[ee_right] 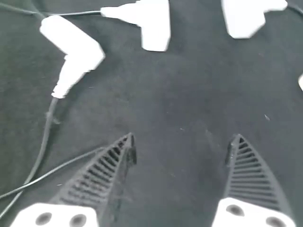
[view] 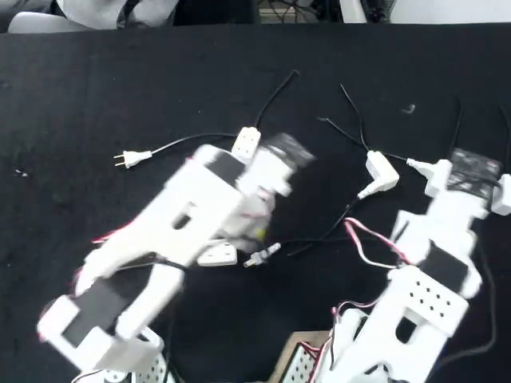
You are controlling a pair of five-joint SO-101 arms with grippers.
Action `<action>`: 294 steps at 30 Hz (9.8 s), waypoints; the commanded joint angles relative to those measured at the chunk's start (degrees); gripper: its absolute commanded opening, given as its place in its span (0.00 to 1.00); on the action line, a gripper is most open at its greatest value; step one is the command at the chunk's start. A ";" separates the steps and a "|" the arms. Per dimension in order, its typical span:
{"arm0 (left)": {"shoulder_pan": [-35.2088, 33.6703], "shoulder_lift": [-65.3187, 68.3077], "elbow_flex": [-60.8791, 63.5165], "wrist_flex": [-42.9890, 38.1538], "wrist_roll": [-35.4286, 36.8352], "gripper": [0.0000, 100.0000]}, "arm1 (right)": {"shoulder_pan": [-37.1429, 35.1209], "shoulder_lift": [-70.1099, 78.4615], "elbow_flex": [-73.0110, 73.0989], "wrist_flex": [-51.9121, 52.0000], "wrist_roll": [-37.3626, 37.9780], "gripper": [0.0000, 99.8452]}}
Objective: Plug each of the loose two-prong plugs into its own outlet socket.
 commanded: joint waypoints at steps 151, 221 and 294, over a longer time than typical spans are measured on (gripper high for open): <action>-52.00 -16.26 49.01 -31.21 -5.19 0.20 | -66.20 21.76 2.07 -3.34 27.16 0.37; -52.00 -16.26 49.01 -31.38 -5.10 0.20 | -91.87 26.95 2.07 6.51 16.53 0.24; -29.93 -65.05 43.47 -11.25 8.35 0.20 | -74.73 5.32 6.37 -15.74 8.53 0.01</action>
